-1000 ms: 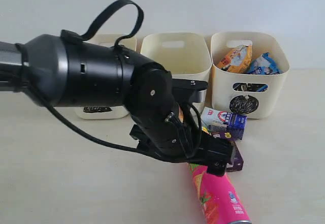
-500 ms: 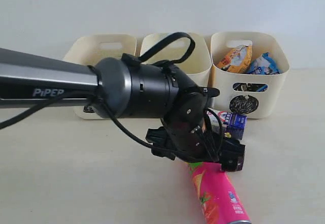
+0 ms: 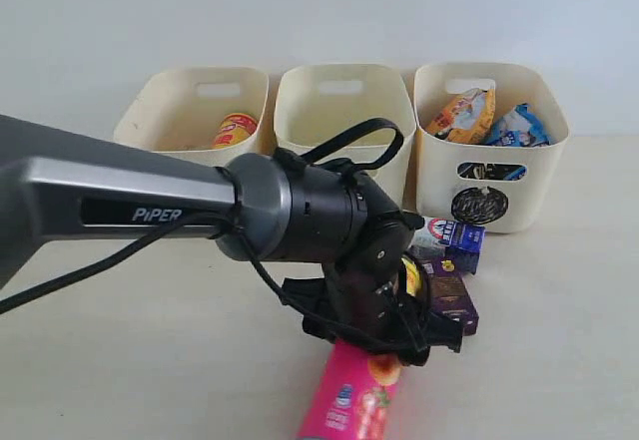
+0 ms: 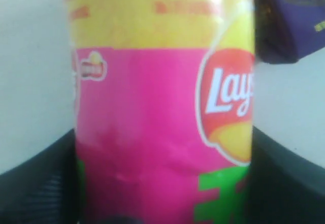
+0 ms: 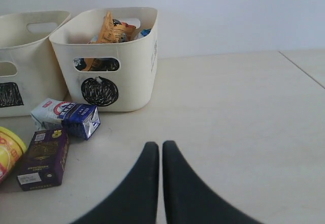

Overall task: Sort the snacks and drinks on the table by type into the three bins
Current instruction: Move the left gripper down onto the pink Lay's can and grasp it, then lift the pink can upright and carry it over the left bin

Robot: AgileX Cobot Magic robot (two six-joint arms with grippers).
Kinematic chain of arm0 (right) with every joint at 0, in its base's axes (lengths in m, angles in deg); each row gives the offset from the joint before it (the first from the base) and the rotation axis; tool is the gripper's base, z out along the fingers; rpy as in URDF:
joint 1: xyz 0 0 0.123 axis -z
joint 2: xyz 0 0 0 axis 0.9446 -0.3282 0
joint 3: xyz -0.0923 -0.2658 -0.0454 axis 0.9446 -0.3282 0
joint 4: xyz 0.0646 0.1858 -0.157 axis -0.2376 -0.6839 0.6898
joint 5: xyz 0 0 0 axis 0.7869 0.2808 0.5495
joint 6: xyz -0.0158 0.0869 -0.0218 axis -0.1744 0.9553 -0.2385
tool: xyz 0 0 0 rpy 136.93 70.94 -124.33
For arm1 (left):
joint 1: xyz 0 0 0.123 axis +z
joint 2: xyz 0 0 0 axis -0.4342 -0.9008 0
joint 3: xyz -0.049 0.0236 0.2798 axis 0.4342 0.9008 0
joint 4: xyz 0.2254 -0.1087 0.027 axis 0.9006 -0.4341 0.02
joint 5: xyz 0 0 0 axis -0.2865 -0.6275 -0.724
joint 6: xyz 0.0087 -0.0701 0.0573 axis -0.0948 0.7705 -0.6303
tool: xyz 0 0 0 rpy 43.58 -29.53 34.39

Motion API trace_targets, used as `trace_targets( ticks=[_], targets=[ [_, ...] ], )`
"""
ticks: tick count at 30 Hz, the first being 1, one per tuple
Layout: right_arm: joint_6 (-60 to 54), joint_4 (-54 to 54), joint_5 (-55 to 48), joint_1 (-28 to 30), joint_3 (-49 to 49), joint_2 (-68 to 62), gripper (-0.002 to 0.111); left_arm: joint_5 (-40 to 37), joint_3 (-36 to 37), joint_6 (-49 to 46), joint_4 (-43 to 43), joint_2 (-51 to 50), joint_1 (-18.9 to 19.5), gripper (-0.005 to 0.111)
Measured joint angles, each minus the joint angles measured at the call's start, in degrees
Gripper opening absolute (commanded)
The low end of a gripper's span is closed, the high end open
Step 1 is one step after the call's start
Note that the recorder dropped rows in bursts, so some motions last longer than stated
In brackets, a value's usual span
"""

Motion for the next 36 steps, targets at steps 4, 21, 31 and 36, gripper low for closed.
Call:
trace_targets(
  ticks=[4,21,31,36],
  targets=[
    [0.0,0.0,0.0,0.0,0.0,0.0,0.000,-0.9,0.0,-0.6,0.5,0.0,0.0,0.004],
    [0.1,0.0,0.0,0.0,0.0,0.0,0.000,-6.1,-0.2,-15.0,0.8,11.9,0.0,0.004],
    [0.1,0.0,0.0,0.0,0.0,0.0,0.000,-6.3,-0.2,-17.1,1.9,24.7,5.8,0.004],
    [0.1,0.0,0.0,0.0,0.0,0.0,0.000,-6.1,0.0,-17.3,2.0,28.8,11.2,0.004]
  ],
)
